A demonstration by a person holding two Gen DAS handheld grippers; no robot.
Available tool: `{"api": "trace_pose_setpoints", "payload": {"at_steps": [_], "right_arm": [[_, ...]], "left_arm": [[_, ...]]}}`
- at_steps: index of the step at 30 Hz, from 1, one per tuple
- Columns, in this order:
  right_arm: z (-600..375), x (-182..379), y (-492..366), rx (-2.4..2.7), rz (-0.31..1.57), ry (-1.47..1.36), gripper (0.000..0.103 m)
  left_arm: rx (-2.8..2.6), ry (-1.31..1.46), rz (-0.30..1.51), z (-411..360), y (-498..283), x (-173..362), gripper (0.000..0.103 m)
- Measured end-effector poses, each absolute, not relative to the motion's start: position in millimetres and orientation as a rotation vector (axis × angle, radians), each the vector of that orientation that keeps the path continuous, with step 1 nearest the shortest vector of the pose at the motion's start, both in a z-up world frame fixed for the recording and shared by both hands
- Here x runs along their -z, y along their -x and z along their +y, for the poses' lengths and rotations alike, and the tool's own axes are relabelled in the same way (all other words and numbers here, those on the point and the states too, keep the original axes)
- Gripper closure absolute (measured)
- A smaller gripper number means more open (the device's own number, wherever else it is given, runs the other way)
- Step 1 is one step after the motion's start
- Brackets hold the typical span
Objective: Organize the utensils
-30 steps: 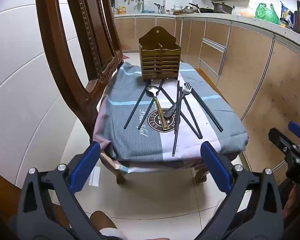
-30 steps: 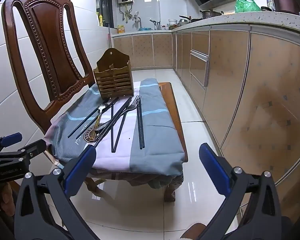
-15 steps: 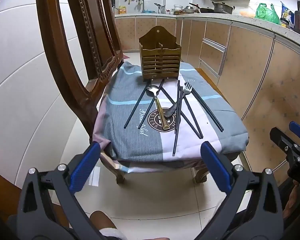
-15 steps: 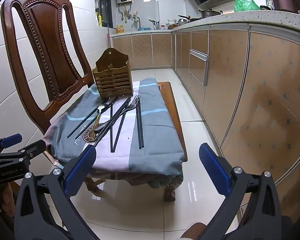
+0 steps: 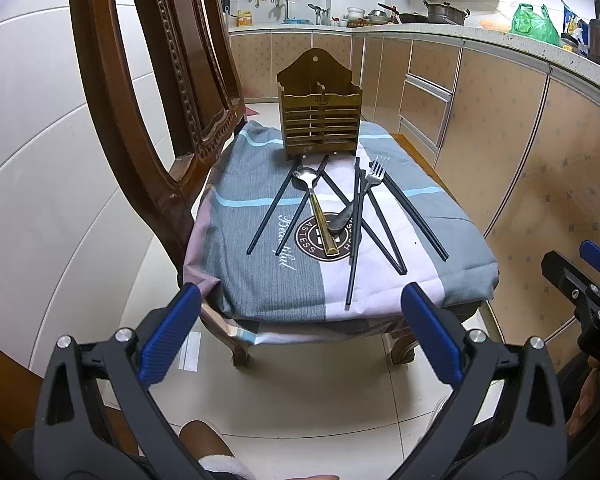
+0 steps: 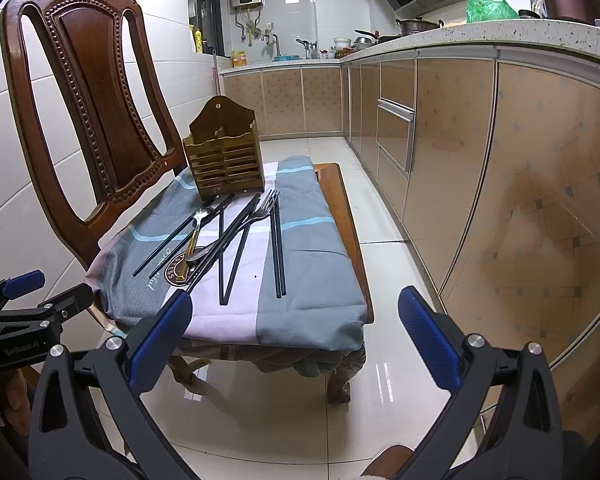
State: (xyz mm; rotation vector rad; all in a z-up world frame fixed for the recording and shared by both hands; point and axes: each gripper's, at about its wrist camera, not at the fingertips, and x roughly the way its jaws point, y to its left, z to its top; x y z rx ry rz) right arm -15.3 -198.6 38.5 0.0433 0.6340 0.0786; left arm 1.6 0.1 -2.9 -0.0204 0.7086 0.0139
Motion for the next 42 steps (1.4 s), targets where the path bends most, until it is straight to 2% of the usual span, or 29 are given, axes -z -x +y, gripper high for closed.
{"api": "trace_pose_setpoints", "payload": {"at_steps": [42], "right_arm": [[-200.9,-34.0,13.8,-0.077,0.640,-0.041,0.002]], "left_arm": [[-0.011,0.016,0.709,-2.0,0.8,6.2,0.004]]}}
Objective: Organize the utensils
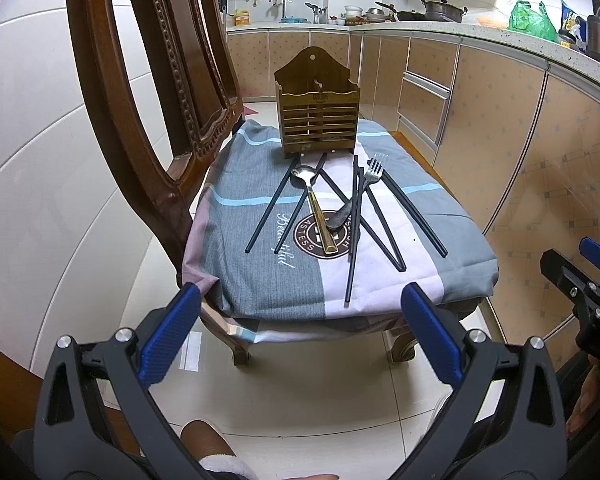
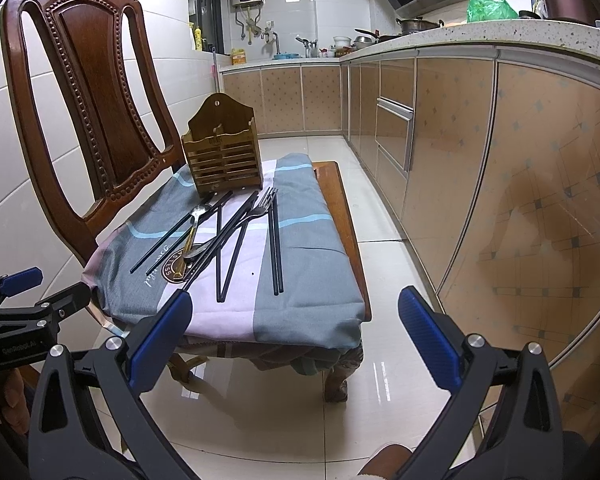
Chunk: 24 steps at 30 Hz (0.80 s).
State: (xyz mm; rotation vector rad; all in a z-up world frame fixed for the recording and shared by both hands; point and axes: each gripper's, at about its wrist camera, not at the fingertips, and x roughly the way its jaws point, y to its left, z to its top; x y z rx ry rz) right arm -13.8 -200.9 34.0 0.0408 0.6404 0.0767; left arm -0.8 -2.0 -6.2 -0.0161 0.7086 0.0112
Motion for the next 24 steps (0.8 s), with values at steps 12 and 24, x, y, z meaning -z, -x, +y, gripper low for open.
{"api": "trace_pose_setpoints", "payload": {"at_steps": [12,24], "right_arm": [[-201.5,-33.5,14.3,-0.076,0.641,-0.037,0.002],[-201.1,-33.1,14.5,-0.076,0.643,-0.037,0.002]], "left_arm": [[-0.009,0.016,0.716,-2.9,0.5,6.6,0.004],[-0.009,0.011,0.717,-4.5,1.2,6.5,0.004]]}}
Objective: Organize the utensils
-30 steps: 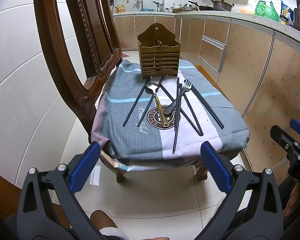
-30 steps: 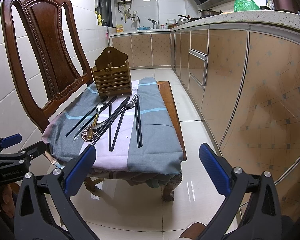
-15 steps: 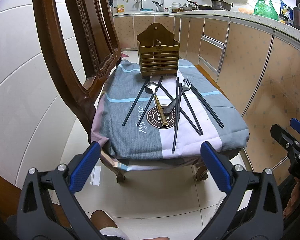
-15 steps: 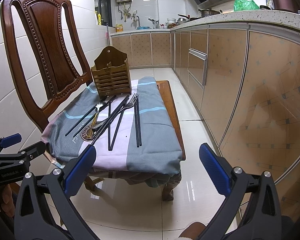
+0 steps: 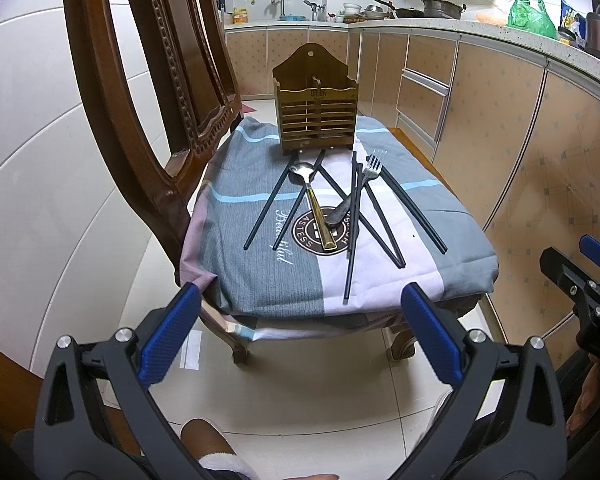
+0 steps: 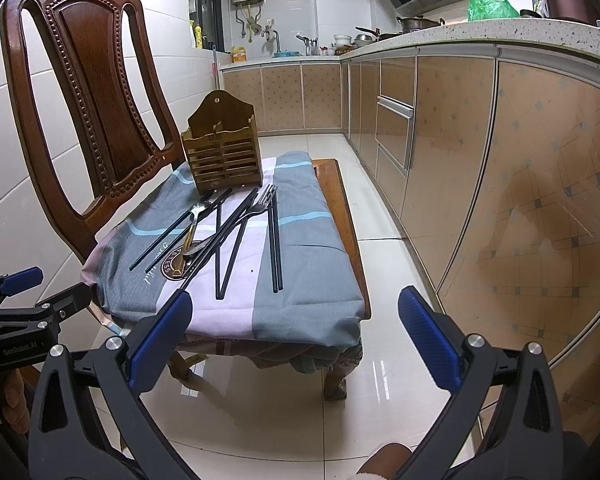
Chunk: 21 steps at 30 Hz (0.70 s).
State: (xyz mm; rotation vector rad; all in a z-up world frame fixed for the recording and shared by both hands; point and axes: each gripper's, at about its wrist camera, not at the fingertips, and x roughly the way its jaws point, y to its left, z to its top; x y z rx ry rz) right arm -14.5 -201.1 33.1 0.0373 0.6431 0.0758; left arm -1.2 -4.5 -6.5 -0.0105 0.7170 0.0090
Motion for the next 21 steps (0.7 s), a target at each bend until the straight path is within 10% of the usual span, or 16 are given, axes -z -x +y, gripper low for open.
{"api": "trace_pose_setpoints", "payload": {"at_steps": [21], "right_arm": [[-196.4,-40.0,25.9,-0.085,0.541,-0.001,0.002]], "left_arm": [[0.014,0.024,0.811,-6.4,-7.4,27.1,0.004]]}}
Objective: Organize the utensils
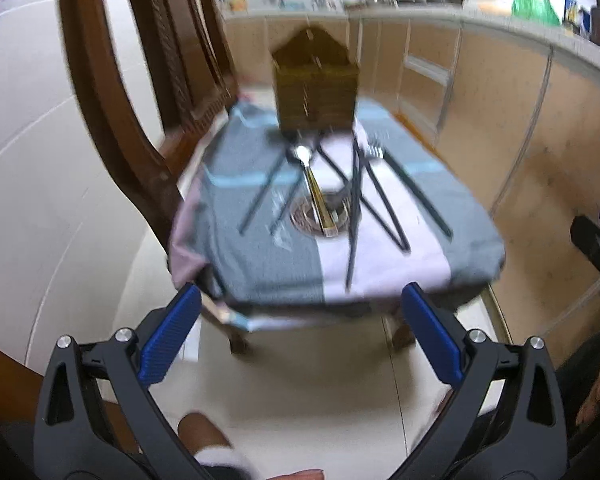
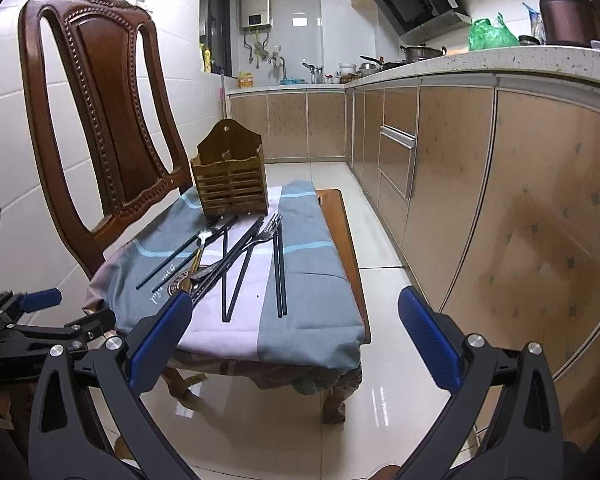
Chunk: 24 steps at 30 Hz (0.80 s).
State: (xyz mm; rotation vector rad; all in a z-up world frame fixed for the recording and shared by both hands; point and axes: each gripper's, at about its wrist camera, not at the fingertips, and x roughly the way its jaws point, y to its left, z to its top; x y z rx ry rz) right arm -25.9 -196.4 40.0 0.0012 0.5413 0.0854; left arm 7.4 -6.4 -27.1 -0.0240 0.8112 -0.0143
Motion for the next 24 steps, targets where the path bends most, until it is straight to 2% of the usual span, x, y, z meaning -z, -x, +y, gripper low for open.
{"api": "trace_pose_setpoints", "payload": {"at_steps": [3,9,14,21,24], "right_arm": [[-198.1,-41.6,26.2,-0.089,0.537,-0.011,0.002],[-205.2,-43.4,20.4,-0.134,0.542,-0.058,0.002],[-212.4,-61.1,-3.3,-0.246,0.562,-0.130,0.002],[-223.1,-96.9,-91.2,-0.353,0.604,-0.203,0.003],[-227.5,-87.9,-141.7,-0.385,0.667,-0.274,0.012]], "left_arm": [[0.038,0.080,0.844,-2.4,-9.0,27.8,0.004],[0.060,-0.024,0.814,-11.7,-9.9,21.5,0.004],[0.043,-0.059,0.731,-15.9,-18.6,-1.4,0.004],[0.077,-0.061,0.649,-19.1,-69.3,-53.8,0.004],[0.083,-0.092,0.659,-20.7,-106.3,-58.3,0.004]]}}
